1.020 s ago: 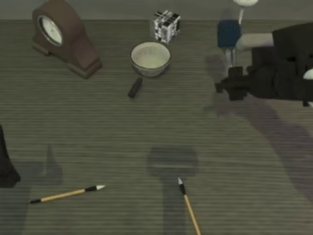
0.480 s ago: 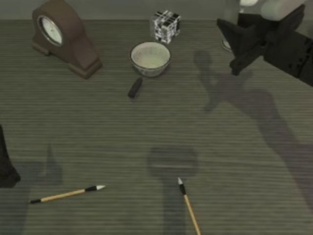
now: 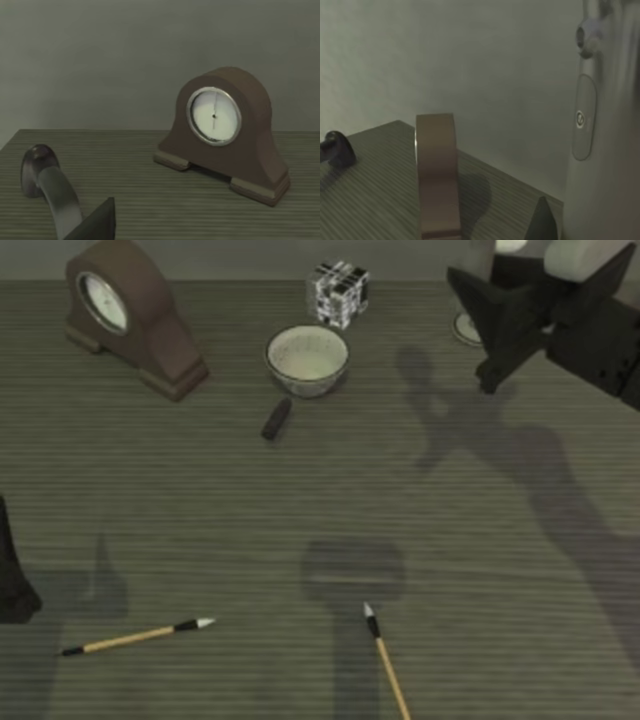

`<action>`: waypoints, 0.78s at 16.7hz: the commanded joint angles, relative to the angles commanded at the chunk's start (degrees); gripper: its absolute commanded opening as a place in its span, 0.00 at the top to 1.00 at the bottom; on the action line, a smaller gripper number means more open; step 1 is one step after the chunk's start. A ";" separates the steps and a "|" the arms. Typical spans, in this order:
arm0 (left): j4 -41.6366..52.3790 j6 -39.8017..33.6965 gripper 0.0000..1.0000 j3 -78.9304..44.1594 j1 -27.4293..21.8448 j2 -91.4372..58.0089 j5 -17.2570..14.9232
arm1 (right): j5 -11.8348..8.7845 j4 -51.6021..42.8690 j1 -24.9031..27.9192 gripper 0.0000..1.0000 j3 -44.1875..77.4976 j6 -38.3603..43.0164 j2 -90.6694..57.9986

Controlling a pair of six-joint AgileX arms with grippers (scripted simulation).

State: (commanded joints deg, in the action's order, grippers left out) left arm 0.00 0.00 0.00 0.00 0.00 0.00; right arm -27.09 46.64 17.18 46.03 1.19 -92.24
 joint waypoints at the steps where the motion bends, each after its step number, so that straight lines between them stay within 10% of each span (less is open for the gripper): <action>1: 0.00 0.00 0.00 0.00 0.00 0.00 0.00 | 0.66 0.22 0.75 1.00 -0.09 -0.01 -0.05; 9: 0.00 0.00 0.00 0.00 0.00 0.00 0.00 | 15.68 4.49 16.18 1.00 -2.42 -0.27 0.10; 13: 0.00 0.00 0.00 0.00 0.00 0.00 0.00 | 18.22 5.19 18.74 1.00 -2.87 -0.35 0.34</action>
State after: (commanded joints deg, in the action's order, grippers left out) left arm 0.00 0.00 0.00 0.00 0.00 0.00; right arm -8.86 51.83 35.92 43.17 0.84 -91.91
